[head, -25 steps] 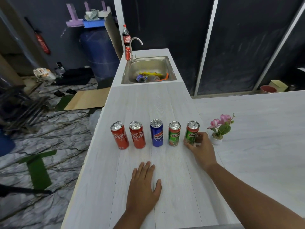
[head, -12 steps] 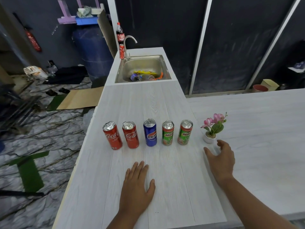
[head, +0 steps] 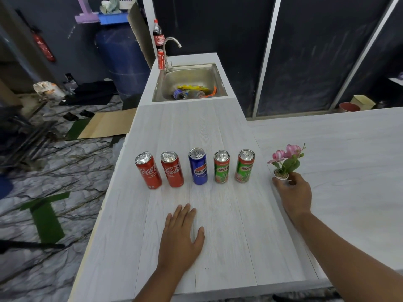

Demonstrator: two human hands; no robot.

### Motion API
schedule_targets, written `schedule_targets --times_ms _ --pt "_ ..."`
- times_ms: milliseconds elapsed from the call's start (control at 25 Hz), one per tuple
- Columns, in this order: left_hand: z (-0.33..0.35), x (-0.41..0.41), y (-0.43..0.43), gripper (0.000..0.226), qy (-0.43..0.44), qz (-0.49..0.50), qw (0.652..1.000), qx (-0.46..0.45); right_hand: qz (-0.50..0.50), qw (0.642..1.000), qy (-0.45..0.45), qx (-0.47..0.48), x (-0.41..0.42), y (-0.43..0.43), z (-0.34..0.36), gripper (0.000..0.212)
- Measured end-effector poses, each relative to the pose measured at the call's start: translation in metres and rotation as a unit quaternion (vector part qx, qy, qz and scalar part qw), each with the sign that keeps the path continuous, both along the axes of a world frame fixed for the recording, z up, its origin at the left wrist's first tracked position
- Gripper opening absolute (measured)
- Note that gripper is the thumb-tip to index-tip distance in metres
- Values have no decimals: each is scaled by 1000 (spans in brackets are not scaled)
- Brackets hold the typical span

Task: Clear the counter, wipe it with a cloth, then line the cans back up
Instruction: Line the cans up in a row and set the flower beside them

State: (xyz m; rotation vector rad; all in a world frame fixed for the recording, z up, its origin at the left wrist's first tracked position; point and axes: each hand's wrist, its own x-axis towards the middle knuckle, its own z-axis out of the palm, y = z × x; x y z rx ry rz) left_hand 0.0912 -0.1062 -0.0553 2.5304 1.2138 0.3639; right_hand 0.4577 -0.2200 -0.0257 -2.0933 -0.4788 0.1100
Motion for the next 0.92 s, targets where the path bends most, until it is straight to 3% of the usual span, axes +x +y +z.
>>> schedule_targets --times_ms 200,440,920 --pt "9 -9 -6 58 -58 48 997 -18 47 998 1 31 -56 -23 3 29" --pt "9 -42 -5 69 64 -13 998 4 123 992 -21 21 -140 -2 1 34" --pt "4 -82 -12 66 25 2 1000 2 202 975 -78 -52 -217 55 -5 47"
